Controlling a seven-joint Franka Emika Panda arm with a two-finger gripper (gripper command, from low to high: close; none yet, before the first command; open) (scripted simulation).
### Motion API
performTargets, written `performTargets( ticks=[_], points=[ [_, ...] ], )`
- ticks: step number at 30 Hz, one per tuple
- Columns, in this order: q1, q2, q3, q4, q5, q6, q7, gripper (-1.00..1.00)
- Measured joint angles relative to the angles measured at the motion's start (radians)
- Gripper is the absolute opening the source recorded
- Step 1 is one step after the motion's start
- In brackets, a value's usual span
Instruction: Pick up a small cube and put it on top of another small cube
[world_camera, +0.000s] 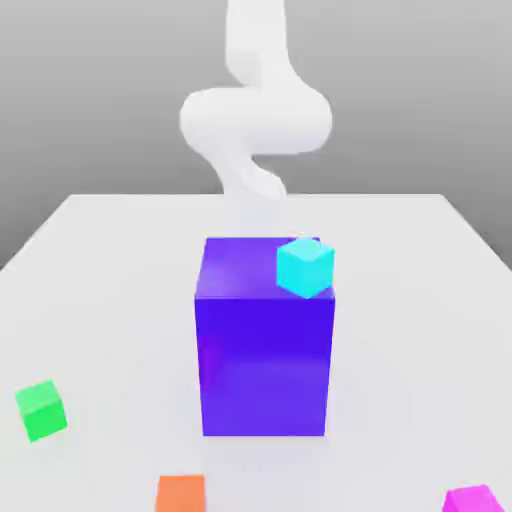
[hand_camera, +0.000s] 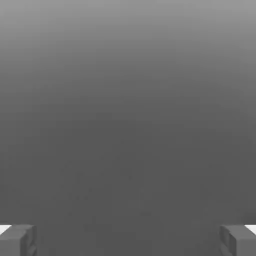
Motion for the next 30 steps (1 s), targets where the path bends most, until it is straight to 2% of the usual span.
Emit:
performTargets(
  ticks=[15, 23, 30],
  points=[
    [-0.017, 0.55, 0.196, 0.073, -0.164, 0.106, 0.213, 0.0],
    [0.046, 0.838, 0.23, 0.111, -0.24, 0.163, 0.317, 0.0],
    [0.104, 1.077, 0.25, 0.141, -0.247, 0.224, 0.368, 0.0]
  ],
)
